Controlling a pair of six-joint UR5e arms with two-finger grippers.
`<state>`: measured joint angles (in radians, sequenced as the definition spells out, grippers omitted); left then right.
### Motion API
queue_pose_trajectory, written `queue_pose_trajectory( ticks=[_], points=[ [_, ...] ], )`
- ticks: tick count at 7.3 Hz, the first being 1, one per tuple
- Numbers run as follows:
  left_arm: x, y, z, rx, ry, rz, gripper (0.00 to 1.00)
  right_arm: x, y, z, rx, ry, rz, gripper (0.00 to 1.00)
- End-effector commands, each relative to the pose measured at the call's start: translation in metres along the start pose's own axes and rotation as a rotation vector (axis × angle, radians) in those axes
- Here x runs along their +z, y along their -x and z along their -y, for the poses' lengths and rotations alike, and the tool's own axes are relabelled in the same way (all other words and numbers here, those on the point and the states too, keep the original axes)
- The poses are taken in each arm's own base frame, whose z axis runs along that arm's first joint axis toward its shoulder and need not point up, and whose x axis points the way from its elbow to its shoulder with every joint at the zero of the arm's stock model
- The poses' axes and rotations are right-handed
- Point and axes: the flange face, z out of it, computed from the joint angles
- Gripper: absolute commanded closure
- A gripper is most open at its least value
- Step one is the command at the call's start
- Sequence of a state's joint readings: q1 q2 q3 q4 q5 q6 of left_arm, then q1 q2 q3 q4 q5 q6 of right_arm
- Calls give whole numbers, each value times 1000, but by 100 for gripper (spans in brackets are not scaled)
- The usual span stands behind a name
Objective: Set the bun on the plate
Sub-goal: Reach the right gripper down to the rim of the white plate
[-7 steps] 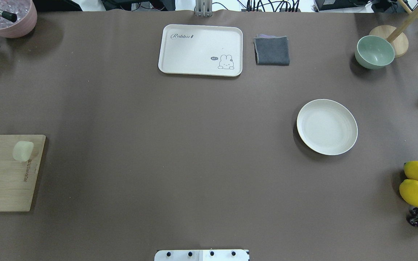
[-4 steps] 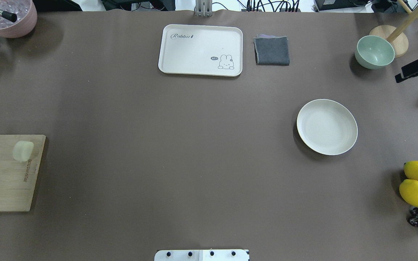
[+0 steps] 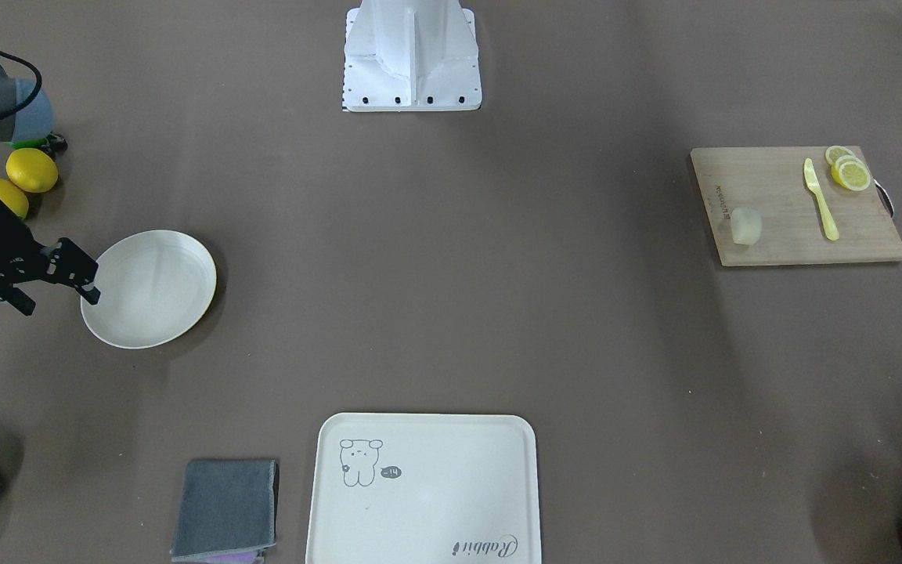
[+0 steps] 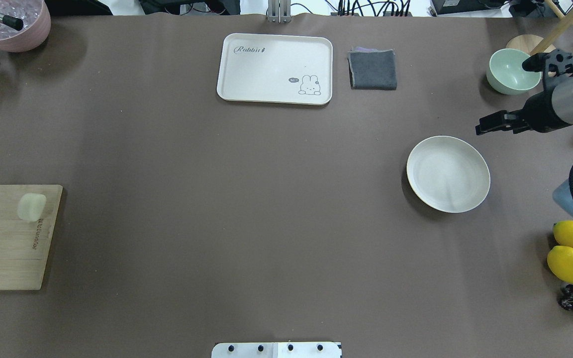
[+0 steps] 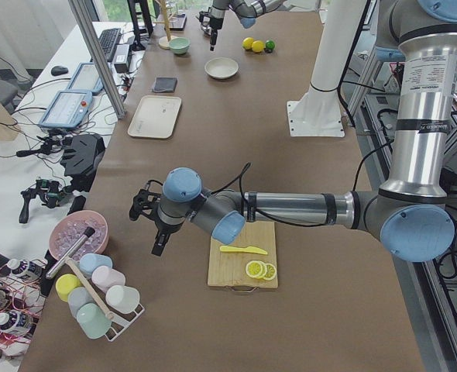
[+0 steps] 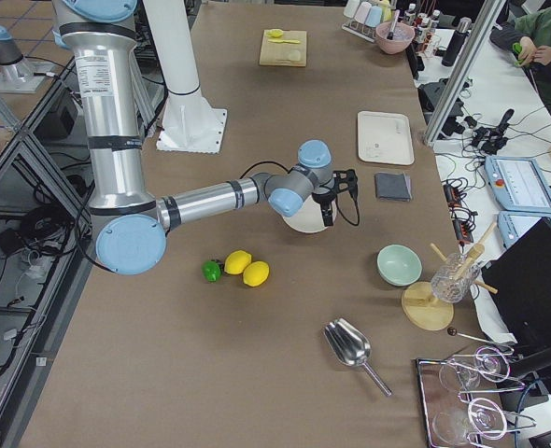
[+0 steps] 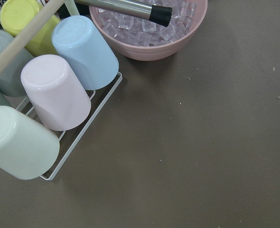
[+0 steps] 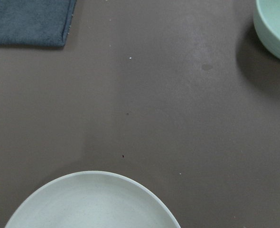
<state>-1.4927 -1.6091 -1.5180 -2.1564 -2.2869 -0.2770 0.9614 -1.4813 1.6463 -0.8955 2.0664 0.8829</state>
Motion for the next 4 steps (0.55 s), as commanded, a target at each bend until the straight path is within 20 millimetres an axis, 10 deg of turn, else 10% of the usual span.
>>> queue_pose_trajectory(
  ticks=[1, 4],
  points=[
    [0, 2, 0, -4, 1, 2, 2, 23, -34, -36, 6, -18, 18, 0],
    [2, 1, 3, -2, 1, 2, 2, 34, -31, -60, -3, 12, 35, 4]
  ],
)
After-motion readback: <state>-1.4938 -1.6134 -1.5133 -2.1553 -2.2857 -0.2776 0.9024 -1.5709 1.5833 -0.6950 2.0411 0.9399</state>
